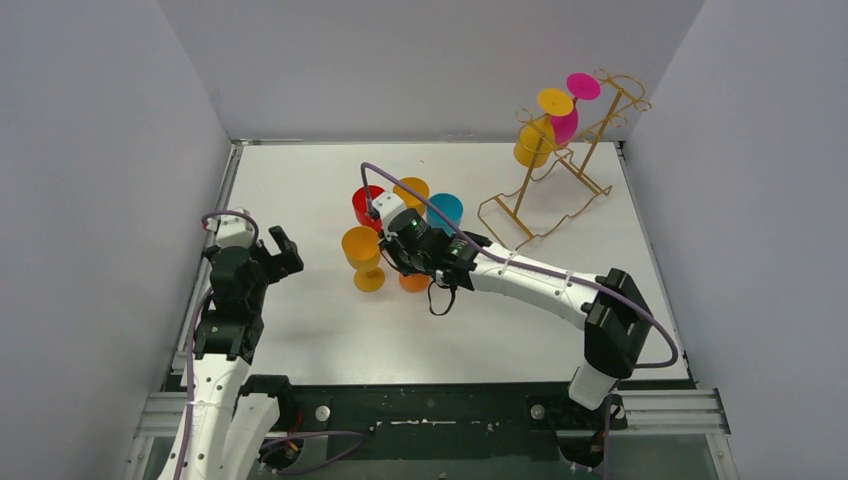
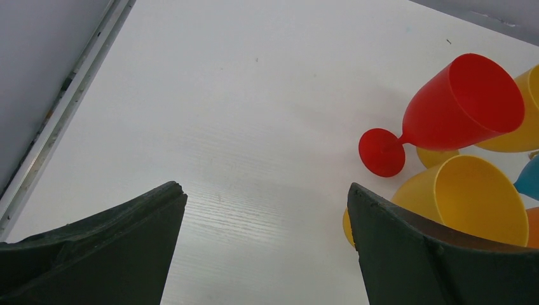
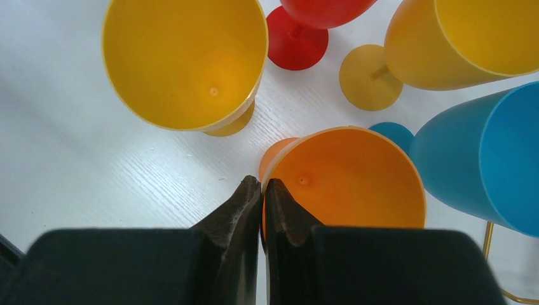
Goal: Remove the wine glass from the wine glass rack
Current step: Place the wine glass at the center of the board.
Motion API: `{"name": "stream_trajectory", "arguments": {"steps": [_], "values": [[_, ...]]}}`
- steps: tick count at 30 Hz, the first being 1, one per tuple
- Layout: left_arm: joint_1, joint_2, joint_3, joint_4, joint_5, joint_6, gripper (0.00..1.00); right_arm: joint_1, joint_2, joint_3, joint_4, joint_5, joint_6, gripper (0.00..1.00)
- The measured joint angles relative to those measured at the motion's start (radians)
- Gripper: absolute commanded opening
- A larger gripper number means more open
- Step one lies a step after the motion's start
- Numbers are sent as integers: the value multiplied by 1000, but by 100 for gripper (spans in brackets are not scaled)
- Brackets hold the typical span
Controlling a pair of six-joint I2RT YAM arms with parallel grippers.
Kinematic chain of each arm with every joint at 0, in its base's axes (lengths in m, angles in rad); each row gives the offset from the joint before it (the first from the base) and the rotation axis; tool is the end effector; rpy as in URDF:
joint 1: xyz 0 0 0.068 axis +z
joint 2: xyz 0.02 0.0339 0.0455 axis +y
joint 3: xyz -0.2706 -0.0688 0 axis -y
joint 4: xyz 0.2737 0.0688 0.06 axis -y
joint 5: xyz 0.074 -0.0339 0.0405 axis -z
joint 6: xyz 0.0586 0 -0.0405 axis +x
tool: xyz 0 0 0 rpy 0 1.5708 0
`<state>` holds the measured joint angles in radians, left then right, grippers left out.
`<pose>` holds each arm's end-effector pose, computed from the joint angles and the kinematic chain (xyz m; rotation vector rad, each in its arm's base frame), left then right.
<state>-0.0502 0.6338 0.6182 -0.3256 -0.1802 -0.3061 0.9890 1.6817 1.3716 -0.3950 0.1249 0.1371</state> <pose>0.2009 0.0004 0.2854 -0.3632 1.8719 -0.0689 0.2421 0.3549 0.2704 -0.8933 2.1302 0.4474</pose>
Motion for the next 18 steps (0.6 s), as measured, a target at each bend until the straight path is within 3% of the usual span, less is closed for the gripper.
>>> {"name": "stream_trajectory", "arguments": {"steps": [5,18], "values": [[0,-6,0,0,-11,-2,97,-23,40,19,1,-1,26,1],[0,-9,0,0,-28,-6,97,-40,100,119,-40,-8,56,15]]}}
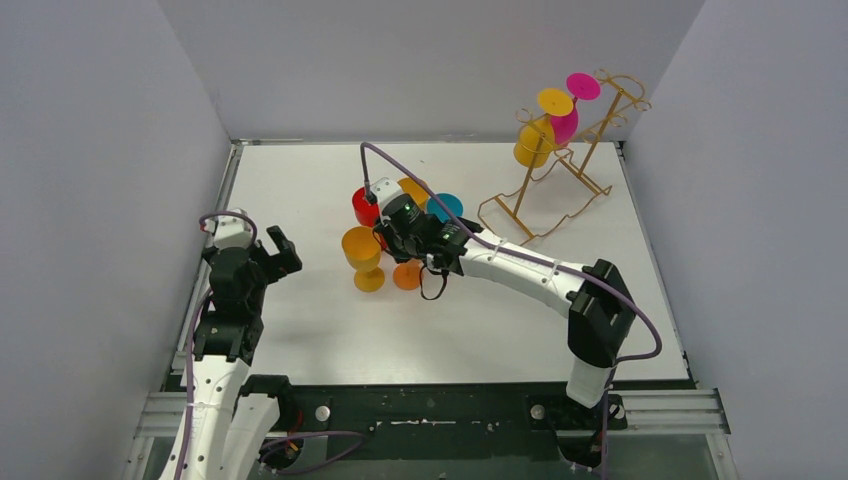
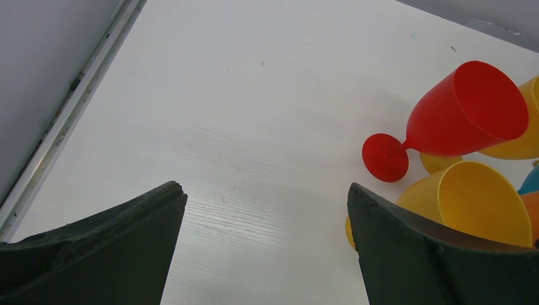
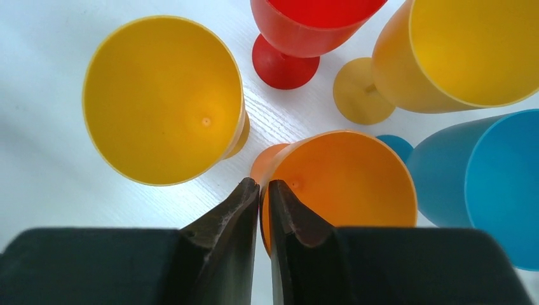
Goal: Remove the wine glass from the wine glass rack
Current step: Place the wine glass at the center of the board.
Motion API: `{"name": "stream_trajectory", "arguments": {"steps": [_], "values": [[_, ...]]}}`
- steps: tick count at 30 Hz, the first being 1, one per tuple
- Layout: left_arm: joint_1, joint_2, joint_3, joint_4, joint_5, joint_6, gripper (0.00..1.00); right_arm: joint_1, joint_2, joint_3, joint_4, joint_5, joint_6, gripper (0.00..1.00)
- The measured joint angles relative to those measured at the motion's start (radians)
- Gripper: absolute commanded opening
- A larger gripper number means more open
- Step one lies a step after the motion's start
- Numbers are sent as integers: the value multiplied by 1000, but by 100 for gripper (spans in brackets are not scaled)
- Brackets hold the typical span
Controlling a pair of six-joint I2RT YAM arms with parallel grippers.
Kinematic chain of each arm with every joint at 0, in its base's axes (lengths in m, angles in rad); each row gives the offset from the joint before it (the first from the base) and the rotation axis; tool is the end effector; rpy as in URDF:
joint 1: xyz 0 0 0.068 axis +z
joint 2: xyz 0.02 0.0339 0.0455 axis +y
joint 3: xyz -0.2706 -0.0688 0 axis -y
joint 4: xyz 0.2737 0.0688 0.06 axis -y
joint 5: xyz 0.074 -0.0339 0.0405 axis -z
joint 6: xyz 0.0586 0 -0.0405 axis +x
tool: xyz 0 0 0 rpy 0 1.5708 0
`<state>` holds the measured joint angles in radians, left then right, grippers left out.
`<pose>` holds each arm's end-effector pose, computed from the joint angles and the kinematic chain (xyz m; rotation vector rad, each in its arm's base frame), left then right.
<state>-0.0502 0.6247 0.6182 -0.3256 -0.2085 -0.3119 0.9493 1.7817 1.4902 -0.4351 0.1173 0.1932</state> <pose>0.1991 0.0021 0.2872 -0.3865 1.8559 -0.0481 0.2704 0.3658 0.2691 -0.8040 2.1911 0.4513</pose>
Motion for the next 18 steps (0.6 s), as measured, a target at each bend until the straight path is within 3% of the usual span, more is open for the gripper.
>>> {"name": "stream_trajectory", "arguments": {"steps": [18], "values": [[0,0,0,0,30,1,97,0,28,159,-109,-29,-16,26]]}}
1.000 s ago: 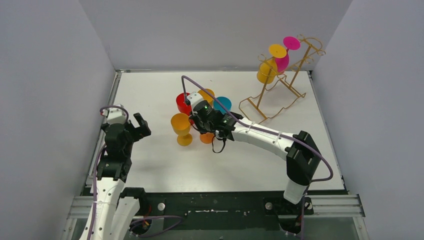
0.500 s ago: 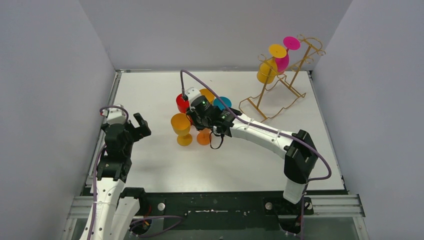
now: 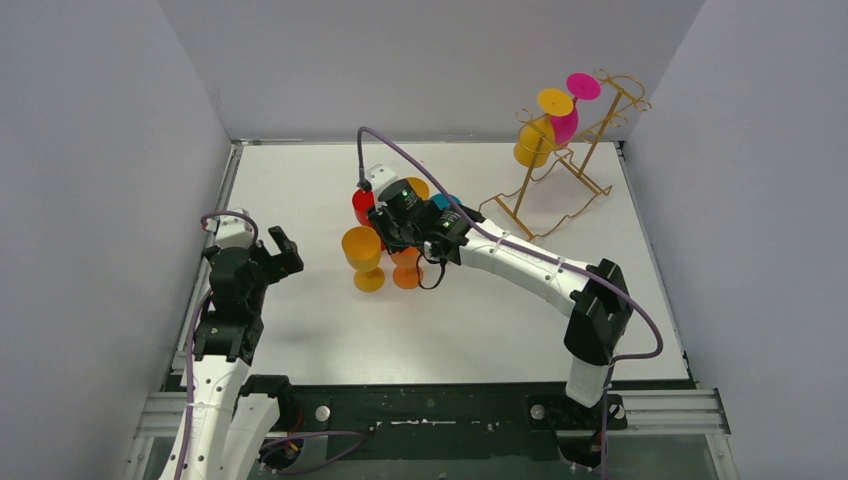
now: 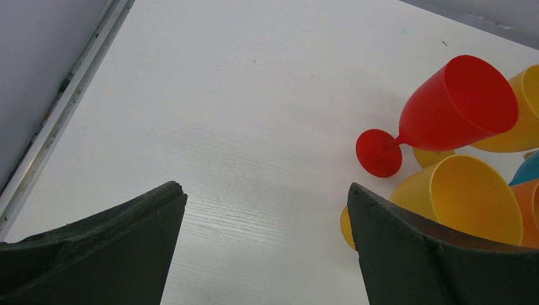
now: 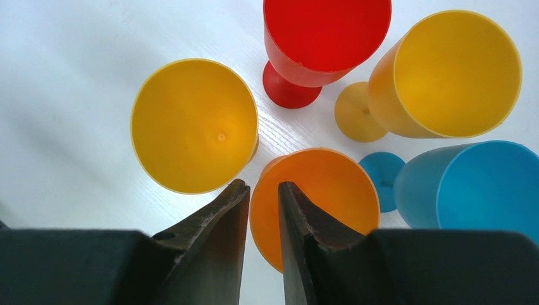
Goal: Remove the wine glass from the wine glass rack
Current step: Pick up the wine glass from the wine rack.
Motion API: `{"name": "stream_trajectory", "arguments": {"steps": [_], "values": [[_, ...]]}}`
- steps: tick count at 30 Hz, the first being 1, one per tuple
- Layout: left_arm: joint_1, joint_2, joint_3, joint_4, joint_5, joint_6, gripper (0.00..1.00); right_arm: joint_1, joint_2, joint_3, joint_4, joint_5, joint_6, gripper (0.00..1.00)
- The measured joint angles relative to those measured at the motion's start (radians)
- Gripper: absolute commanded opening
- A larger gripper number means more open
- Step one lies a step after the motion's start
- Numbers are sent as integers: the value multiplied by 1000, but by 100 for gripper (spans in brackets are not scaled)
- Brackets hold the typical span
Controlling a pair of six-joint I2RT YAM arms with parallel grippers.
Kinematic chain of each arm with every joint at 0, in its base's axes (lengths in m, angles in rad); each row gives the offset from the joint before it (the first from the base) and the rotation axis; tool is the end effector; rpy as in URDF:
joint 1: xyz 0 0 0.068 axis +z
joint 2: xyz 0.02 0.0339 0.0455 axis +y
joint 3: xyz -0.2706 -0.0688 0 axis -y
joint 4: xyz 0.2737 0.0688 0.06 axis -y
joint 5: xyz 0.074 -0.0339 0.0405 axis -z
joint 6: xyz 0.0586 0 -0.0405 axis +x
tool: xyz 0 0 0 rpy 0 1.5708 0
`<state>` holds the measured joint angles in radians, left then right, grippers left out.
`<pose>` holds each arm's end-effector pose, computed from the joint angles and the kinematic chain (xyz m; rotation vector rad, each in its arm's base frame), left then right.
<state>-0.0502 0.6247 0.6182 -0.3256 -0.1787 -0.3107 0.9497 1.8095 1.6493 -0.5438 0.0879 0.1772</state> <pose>0.1993 0.0004 0.2871 -0.3660 1.8625 -0.0754 0.2746 0.3749 0.3063 -0.8301 2.1665 0.4871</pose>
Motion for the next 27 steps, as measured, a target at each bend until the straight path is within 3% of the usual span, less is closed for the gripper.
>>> {"name": "stream_trajectory", "arguments": {"steps": [8,13,18,22,27], "values": [[0,0,0,0,4,0,97,0,-70,-3,-6,-23,18,32],[0,0,0,0,8,1,97,0,-228,-56,32,5,-2,52],[0,0,0,0,11,4,97,-18,-360,-64,109,79,-36,54],[0,3,0,0,12,5,97,-109,-397,-28,146,129,-29,55],[0,6,0,0,19,5,97,-307,-396,10,136,107,17,54]]}}
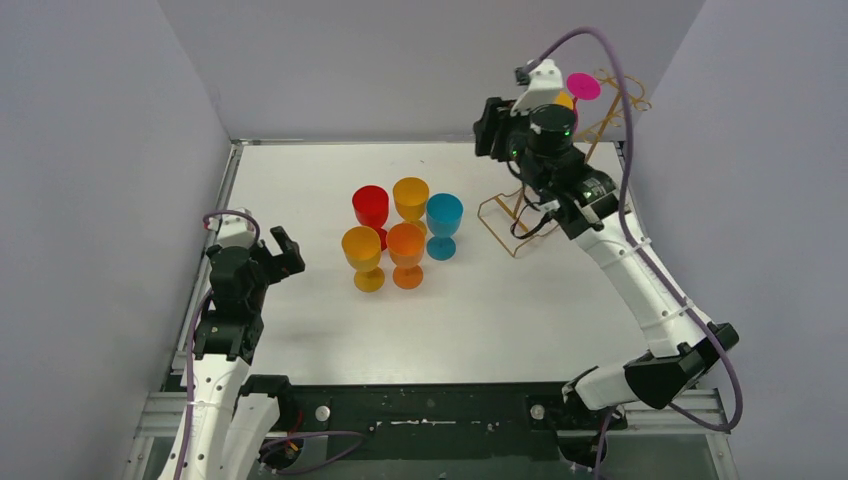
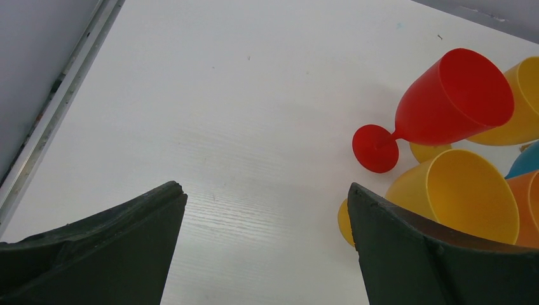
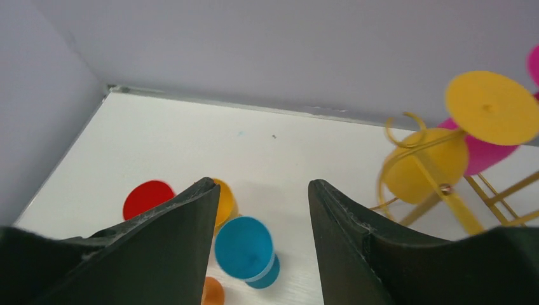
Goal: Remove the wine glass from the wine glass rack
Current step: Pick up the wine glass from the wine rack.
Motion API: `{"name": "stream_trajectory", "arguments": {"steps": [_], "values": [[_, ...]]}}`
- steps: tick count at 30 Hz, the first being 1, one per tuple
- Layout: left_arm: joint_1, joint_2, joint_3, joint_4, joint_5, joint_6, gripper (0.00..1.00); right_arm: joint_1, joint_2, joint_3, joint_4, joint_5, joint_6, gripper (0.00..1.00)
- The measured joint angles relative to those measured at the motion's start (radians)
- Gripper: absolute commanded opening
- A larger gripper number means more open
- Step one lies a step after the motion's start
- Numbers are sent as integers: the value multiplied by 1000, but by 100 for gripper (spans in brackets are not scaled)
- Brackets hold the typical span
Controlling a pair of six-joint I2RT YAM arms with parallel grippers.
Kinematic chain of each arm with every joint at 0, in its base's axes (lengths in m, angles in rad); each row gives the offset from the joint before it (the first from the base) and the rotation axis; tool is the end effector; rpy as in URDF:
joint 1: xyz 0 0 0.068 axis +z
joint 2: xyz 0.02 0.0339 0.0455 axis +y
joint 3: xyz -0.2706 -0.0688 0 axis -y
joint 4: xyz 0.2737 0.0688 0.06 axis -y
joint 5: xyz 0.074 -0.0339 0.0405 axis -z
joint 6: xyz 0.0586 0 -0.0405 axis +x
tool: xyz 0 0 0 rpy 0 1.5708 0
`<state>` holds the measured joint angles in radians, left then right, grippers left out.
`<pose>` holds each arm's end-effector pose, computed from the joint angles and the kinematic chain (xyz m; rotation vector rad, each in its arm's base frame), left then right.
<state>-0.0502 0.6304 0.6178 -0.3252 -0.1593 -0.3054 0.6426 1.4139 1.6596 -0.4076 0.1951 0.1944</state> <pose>0.2005 -0.0008 0.2859 -0.3488 1.8729 -0.0890 0.2937 0.2057 0.4844 -0.2462 1.7330 0.4465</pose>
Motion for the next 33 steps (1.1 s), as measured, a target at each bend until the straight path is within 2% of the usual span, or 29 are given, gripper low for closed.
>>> {"name": "stream_trajectory", "arguments": {"steps": [6,15,17,21,25,33], "values": [[0,1,0,0,7,2,97,-285,7,47,-10,-115,128,56],[0,1,0,0,10,2,97,-520,82,53,5,-201,341,54],[0,1,0,0,10,2,97,-550,90,43,11,-219,372,53],[0,1,0,0,13,2,97,-571,90,22,32,-218,417,46],[0,1,0,1,15,2,97,-571,88,-23,86,-218,455,48],[0,1,0,1,15,2,97,-572,105,-57,127,-154,502,46]]}}
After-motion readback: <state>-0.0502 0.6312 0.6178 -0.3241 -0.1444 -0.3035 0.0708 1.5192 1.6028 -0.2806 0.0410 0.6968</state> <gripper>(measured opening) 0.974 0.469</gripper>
